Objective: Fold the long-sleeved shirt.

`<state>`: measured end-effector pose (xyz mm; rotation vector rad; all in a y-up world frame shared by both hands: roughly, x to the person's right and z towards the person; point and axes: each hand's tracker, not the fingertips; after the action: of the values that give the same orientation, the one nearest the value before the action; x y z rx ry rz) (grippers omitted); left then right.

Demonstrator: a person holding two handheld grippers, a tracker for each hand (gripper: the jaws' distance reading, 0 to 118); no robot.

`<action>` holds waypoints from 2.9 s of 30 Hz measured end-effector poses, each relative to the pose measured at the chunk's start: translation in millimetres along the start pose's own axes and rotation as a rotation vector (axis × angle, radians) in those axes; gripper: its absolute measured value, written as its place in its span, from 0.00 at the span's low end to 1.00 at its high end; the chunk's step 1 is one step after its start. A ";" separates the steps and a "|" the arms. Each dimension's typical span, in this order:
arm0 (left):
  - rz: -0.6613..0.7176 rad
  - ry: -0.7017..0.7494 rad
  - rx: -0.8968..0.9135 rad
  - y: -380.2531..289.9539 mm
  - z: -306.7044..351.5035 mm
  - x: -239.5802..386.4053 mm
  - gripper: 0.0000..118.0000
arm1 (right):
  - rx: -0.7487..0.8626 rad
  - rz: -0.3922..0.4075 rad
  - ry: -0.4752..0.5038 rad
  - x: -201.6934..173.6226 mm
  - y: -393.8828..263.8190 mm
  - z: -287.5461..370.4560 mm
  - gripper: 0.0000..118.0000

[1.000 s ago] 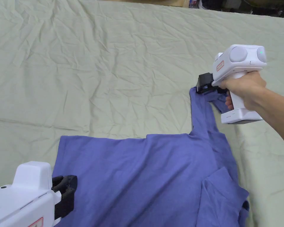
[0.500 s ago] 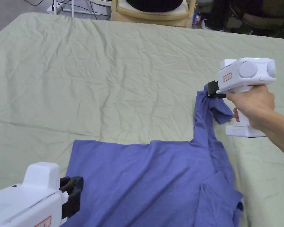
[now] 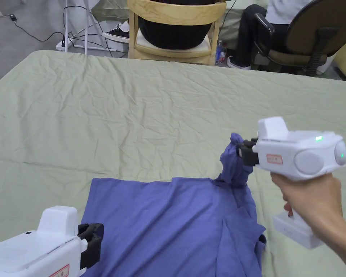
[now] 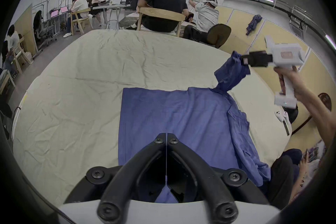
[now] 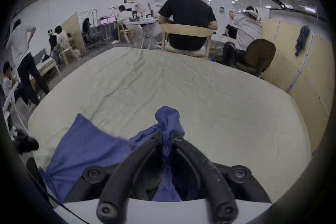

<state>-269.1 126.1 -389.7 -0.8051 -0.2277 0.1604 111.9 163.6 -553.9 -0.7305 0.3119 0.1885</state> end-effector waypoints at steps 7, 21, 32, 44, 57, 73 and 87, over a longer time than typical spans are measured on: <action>0.010 -0.008 -0.024 -13.8 -4.3 -3.4 0.00 | -0.182 -0.054 0.087 -31.6 -100.9 -27.9 0.07; 0.009 0.019 -0.025 -10.6 -14.3 -14.8 0.00 | -0.199 -0.148 0.046 -30.7 -121.7 -36.7 0.57; 0.006 0.086 0.084 9.7 18.5 -19.4 0.00 | 0.128 -0.207 -0.092 -29.5 -103.0 94.0 0.54; 0.027 0.141 0.149 -14.8 58.1 -15.4 0.00 | 0.204 -0.220 -0.226 -32.1 -135.0 168.1 0.00; -0.004 0.060 0.029 1.4 52.5 -20.8 0.00 | 0.152 -0.241 -0.173 -22.2 -149.0 166.2 0.00; -0.063 0.067 -0.149 84.8 -95.0 -49.0 0.64 | 0.024 -0.265 -0.132 -9.5 -146.6 93.6 0.00; -0.012 0.107 -0.254 86.8 -225.4 -90.3 0.55 | -0.088 -0.262 -0.120 2.3 -151.7 40.4 0.00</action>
<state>-301.9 8.4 -616.7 -1.0620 -0.1531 0.0770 164.5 80.4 -431.7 -0.8359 0.0925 -0.0028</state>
